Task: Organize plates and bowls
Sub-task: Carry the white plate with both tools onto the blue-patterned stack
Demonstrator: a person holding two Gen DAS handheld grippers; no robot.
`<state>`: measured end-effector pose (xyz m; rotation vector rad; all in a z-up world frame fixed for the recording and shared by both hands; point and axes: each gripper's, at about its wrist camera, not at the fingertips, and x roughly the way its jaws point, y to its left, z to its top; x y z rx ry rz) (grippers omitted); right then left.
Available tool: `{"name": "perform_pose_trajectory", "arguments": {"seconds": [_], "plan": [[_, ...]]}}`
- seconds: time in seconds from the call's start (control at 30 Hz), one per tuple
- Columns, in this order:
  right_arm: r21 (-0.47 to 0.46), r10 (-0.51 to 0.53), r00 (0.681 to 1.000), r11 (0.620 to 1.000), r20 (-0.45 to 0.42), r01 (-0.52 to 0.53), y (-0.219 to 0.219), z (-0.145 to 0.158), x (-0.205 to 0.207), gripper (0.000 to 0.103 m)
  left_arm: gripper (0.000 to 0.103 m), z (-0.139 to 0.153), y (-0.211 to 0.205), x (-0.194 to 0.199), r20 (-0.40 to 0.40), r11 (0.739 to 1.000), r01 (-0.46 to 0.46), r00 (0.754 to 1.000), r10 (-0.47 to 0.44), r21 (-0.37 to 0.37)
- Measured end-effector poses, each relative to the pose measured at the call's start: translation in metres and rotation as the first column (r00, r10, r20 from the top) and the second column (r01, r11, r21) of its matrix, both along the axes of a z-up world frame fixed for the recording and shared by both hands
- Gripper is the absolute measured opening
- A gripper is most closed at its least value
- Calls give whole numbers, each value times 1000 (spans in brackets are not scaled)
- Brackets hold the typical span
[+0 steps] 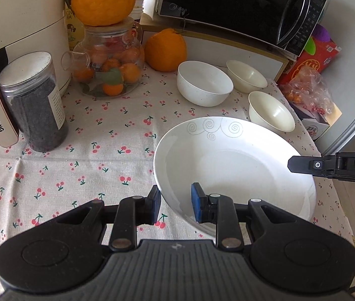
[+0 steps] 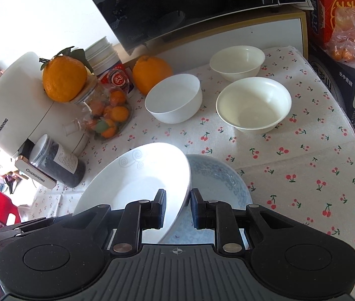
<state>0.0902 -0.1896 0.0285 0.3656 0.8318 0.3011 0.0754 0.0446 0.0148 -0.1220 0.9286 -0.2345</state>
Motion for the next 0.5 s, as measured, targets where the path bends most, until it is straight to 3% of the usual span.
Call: {"name": "perform_pose_trajectory", "arguments": {"seconds": [0.5], "plan": [[-34,-30,999,999,-25,29,-20,-7,-12,21,23,-6,-26,-3,15,997,65,998,-65,48]]}}
